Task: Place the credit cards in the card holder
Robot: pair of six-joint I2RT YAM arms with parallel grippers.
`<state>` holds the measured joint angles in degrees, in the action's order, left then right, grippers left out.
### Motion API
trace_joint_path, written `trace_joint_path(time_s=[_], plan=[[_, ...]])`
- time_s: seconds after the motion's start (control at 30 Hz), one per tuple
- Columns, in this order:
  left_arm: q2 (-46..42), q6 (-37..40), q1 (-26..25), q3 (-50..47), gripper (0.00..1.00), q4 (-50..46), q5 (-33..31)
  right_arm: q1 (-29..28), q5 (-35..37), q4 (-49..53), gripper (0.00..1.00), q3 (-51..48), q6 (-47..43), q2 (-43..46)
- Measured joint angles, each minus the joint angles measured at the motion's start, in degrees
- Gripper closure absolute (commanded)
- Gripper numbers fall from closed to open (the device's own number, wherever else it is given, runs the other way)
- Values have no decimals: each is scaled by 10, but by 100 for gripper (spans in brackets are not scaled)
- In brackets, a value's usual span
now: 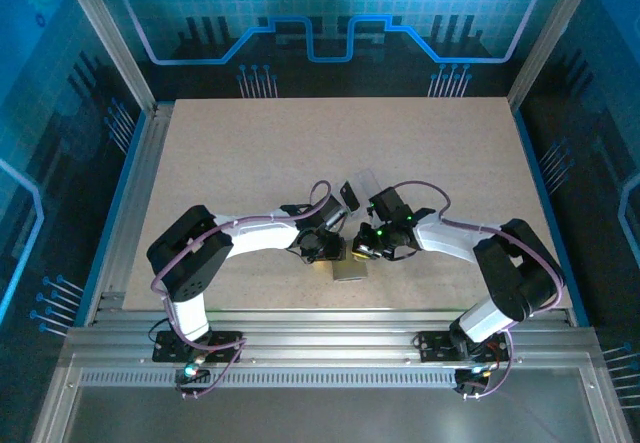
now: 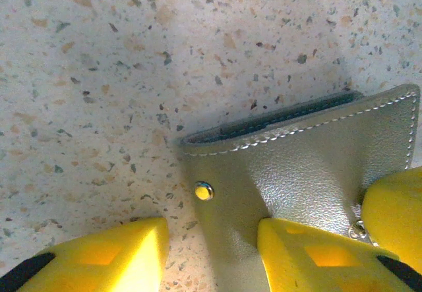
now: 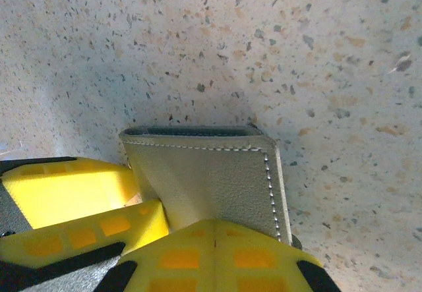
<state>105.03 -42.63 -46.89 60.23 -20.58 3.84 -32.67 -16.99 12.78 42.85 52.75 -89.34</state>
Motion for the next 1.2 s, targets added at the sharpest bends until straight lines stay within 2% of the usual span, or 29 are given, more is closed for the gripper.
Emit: trace_joint_path(time_s=[1.2], plan=[[0,-6,0,0,55,0,0,-26,36,15,100,10,-30,0]])
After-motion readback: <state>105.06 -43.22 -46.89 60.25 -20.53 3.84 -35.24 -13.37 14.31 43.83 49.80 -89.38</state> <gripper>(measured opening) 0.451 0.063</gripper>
